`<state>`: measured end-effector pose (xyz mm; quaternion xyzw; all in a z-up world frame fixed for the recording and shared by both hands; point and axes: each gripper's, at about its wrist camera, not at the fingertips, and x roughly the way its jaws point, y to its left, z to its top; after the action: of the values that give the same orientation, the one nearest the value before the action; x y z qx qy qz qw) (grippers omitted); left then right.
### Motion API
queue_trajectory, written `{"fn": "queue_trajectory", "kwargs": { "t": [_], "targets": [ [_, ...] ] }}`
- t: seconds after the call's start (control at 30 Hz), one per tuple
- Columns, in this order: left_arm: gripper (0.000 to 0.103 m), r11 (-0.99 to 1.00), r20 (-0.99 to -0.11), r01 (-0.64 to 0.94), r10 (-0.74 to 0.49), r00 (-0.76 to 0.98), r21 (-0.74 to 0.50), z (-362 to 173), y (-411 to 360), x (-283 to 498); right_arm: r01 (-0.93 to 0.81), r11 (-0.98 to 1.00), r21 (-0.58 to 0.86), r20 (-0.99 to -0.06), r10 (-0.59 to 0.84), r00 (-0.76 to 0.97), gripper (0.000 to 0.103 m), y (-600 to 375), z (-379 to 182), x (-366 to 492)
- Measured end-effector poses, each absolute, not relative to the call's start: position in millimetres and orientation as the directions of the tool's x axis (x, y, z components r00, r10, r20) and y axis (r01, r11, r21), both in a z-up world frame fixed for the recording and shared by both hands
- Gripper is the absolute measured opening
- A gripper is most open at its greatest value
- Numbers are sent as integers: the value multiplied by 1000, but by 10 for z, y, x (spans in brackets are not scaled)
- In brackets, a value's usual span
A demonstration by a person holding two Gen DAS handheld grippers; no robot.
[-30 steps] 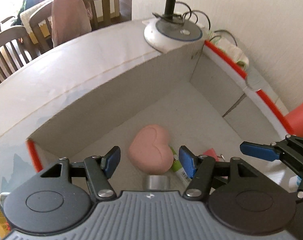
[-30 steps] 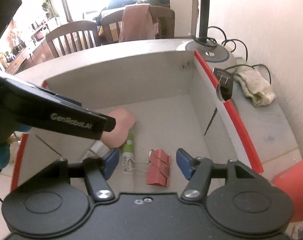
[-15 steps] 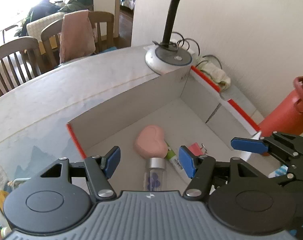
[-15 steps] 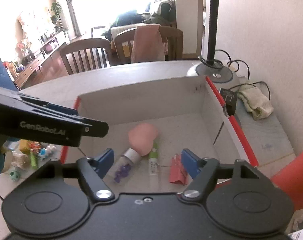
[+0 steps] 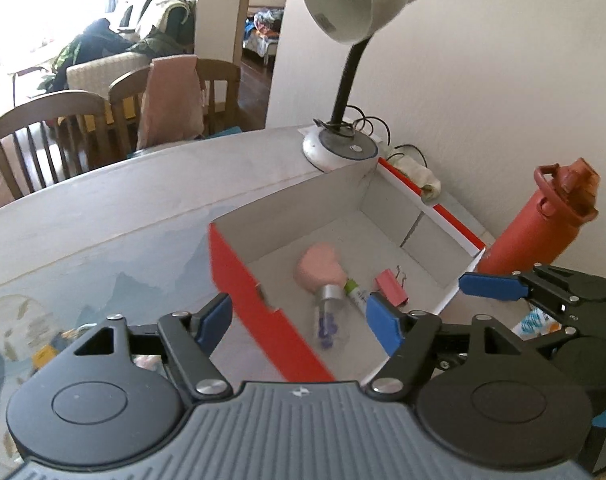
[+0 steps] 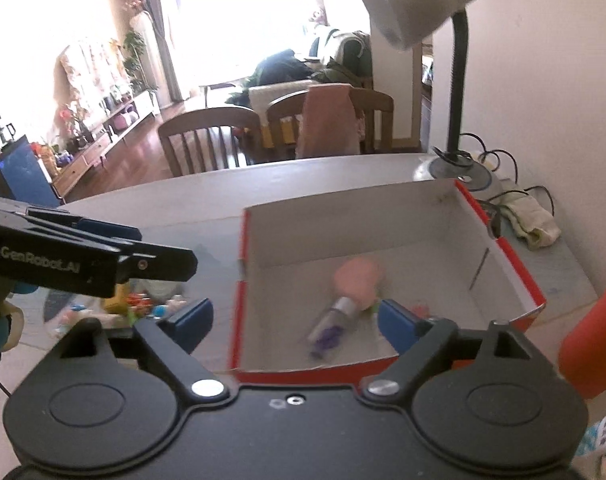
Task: Organize rigid objects
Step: 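Withdraw both tools from the shoebox back to the remaining items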
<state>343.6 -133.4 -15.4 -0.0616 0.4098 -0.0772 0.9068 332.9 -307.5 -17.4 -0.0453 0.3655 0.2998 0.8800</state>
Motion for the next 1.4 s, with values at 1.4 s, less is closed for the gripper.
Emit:
{"fn": "queue_trajectory", "kwargs": {
  "t": [1.4],
  "targets": [
    [102,952,-727,-215,-11,687,-217,-1009,1031,1678,-688,714,131,-716,548,433,99,-1339,-591,2147]
  ]
}}
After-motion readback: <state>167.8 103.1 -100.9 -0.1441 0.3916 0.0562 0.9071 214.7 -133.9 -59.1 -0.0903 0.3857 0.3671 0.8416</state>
